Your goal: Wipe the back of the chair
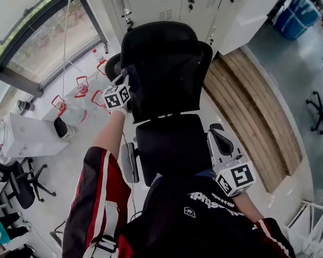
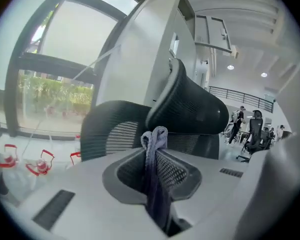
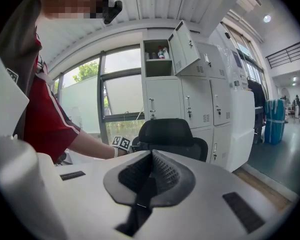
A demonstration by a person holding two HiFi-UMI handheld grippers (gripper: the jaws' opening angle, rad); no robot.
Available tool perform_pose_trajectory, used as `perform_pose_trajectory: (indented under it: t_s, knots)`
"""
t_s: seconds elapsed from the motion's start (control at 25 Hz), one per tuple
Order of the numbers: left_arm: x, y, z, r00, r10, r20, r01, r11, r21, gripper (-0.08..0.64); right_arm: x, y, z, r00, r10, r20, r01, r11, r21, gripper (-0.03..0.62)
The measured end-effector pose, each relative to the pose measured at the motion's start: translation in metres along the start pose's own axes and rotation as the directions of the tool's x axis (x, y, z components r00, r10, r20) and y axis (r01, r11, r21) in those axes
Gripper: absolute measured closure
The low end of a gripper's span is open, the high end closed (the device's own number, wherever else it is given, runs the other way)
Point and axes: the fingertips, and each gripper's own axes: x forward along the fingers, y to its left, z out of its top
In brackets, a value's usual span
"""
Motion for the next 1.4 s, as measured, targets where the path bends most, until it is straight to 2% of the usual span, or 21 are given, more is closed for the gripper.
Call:
perform_pose_trajectory:
  t_s: [0.28, 0.52, 0.88, 1.2, 1.4]
  knots:
    - [-0.049, 0.065, 0.0, 0.994, 0.112, 0.004, -0.112, 0.994, -0.001, 0.5, 0.006, 0.027, -0.001, 0.999, 0.05, -0.01, -0.05, 0.999, -0.005, 0.578]
    - [-0.082, 0.095, 0.002, 0.986, 0.166, 0.017, -0.166, 0.986, -0.021, 0.5, 0.007, 0.042, 0.002, 0.998, 0.062, -0.007, -0.062, 0.998, -0.016, 0.578]
    - [-0.104, 0.097, -0.029, 0.983, 0.184, 0.007, -0.184, 0.981, -0.059, 0.5, 0.003, 0.051, 0.006, 0.998, 0.06, 0.002, -0.06, 0.998, -0.034, 0.578]
    - [-0.097, 0.078, -0.078, 0.977, 0.209, -0.029, -0.211, 0.965, -0.154, 0.5, -0.006, 0.029, -0.002, 1.0, 0.026, 0.005, -0.026, 1.0, 0.016, 0.578]
    - [-0.089, 0.068, -0.094, 0.973, 0.227, -0.042, -0.231, 0.96, -0.158, 0.5, -0.004, 0.022, -0.002, 0.999, 0.044, -0.008, -0.044, 0.999, -0.001, 0.578]
